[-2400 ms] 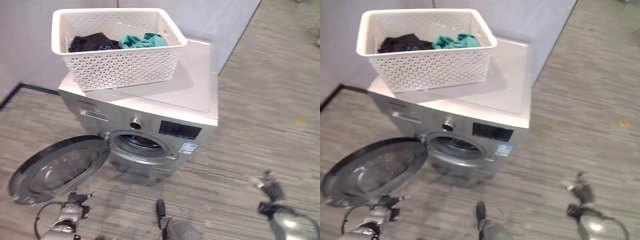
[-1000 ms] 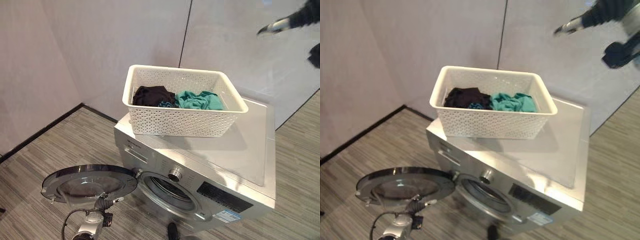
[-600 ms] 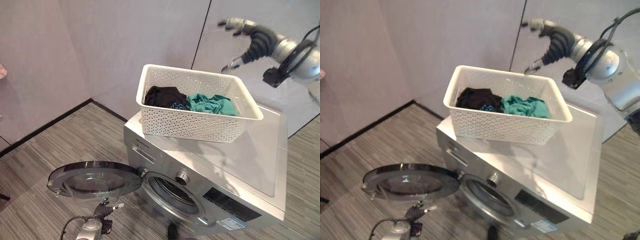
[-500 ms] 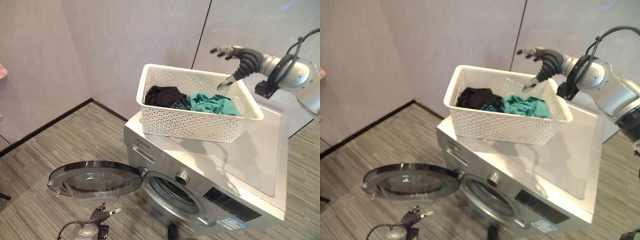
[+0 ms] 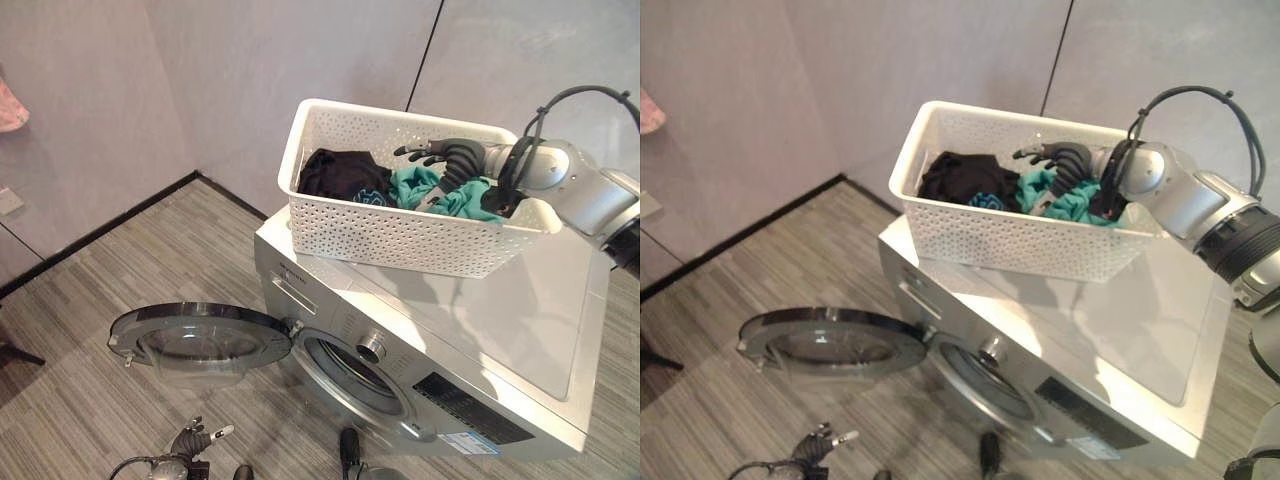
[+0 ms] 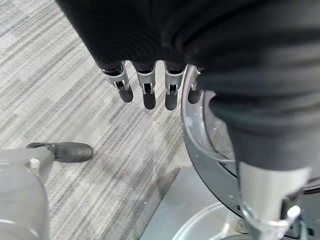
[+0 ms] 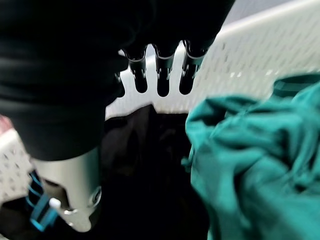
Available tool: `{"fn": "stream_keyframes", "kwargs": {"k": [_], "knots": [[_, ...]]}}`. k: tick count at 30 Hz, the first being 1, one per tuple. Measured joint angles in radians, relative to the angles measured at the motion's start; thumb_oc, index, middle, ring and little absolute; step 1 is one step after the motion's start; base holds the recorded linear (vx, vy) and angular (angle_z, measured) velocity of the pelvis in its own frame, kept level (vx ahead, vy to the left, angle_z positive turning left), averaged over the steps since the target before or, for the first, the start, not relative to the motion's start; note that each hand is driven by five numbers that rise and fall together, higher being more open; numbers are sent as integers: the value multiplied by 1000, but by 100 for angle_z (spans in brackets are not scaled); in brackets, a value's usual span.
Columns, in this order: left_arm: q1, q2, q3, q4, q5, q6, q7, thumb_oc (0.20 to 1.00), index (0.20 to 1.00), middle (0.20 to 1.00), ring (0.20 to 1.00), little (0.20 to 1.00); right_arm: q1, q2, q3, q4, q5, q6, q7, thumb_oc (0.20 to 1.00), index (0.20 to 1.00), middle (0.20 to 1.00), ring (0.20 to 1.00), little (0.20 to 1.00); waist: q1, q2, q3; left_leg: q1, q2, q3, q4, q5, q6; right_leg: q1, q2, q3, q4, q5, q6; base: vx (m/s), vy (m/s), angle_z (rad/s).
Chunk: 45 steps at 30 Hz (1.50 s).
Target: Grab the laundry basket,head to the washer,open it,put in the laundry and shut it.
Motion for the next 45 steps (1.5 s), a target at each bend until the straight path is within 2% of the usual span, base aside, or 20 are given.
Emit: {"fn": "stream_keyframes", "kwargs": {"k": [4, 8, 15, 20, 21, 22, 23, 24, 25, 37, 41, 45], "knots": [[-22, 9, -8, -17, -21, -8, 0, 1000, 1000, 1000, 1000, 1000, -2, 37, -6, 93, -2, 3, 0, 1000, 1000, 1000, 1000, 1000, 15, -6, 35, -40, 5, -13, 3, 9, -5, -35, 0, -7, 0, 6, -5, -35, -19, 8], [-27, 13, -10, -35, -52, -25, 1, 1000, 1000, 1000, 1000, 1000, -12, 36, -6, 117, -10, 9, 4, 1000, 1000, 1000, 1000, 1000, 21, 3, 82, -68, 8, -39, 12, 11, -9, -46, 5, -30, 1, 12, -10, -24, -26, 14], [-30, 26, -43, -84, -57, -30, 0, 1000, 1000, 1000, 1000, 1000, -15, 30, -53, 185, -79, 9, 13, 1000, 1000, 1000, 1000, 1000, 36, -5, 110, -101, 13, -67, 14, 13, -12, -60, 9, -56, 1, 0, -8, -13, -23, 13], [-36, 27, -45, -88, -58, -33, 1, 1000, 1000, 1000, 1000, 1000, 2, -1, -70, 131, -97, 9, 23, 1000, 1000, 1000, 1000, 1000, 36, -9, 119, -114, 15, -71, 14, 13, -12, -65, 10, -61, 0, -4, -5, 1, -10, 2], [-35, 26, -45, -88, -58, -35, 1, 1000, 1000, 1000, 1000, 1000, 5, -11, -69, 105, -100, 10, 23, 912, 912, 912, 912, 912, 36, -11, 121, -114, 15, -71, 14, 13, -12, -65, 10, -61, 0, -5, -4, 0, 0, 0], [-36, 27, -45, -88, -58, -36, 2, 1000, 1000, 1000, 1000, 1000, 4, -28, -61, 74, -101, 11, 24, 768, 768, 768, 768, 768, 34, -13, 123, -114, 15, -70, 13, 13, -12, -66, 10, -61, 0, -5, -4, 0, 0, 0], [-37, 27, -45, -88, -58, -36, 2, 1000, 1000, 1000, 1000, 1000, 5, -40, -57, 53, -101, 10, 29, 589, 589, 589, 589, 589, 33, -15, 124, -114, 15, -69, 13, 13, -12, -67, 10, -60, 0, -5, -4, 0, 0, 0], [-37, 26, -45, -89, -58, -37, 2, 1000, 1000, 1000, 1000, 1000, 10, -50, -57, 30, -101, 12, 35, 492, 492, 492, 492, 492, 31, -17, 125, -114, 15, -69, 13, 13, -12, -67, 11, -59, 0, -5, -4, 0, 0, 0], [-37, 26, -45, -93, -58, -37, 2, 1000, 1000, 1000, 1000, 1000, 27, -77, -57, -23, -99, 18, 37, 200, 200, 200, 200, 200, 30, -19, 126, -115, 16, -69, 12, 13, -12, -68, 11, -59, 0, -6, -4, 0, 0, 0], [-49, 17, -40, -73, -55, -42, 4, 1000, 1000, 1000, 1000, 1000, 57, -141, -59, -173, -95, -3, 71, 200, 200, 200, 200, 200, 29, -30, 124, -112, 15, -65, 10, 13, -12, -73, 9, -56, 1, -1, -8, 0, 0, 0], [-56, 14, -36, -62, -50, -41, 2, 1000, 1000, 1000, 1000, 1000, 119, -199, -72, -265, -94, -4, 95, 200, 200, 200, 200, 200, 28, -32, 122, -93, 14, -63, 6, 13, -12, -57, 8, -56, 1, -1, -9, 5, 8, 0], [-50, 15, -16, -62, -49, -40, 0, 1000, 1000, 1000, 1000, 1000, 245, -264, -137, -360, -76, -6, 140, 200, 200, 200, 200, 200, 19, -42, 116, -78, 11, -61, 3, 13, -12, -42, 5, -55, 1, -3, -7, 0, 0, 0]]}}
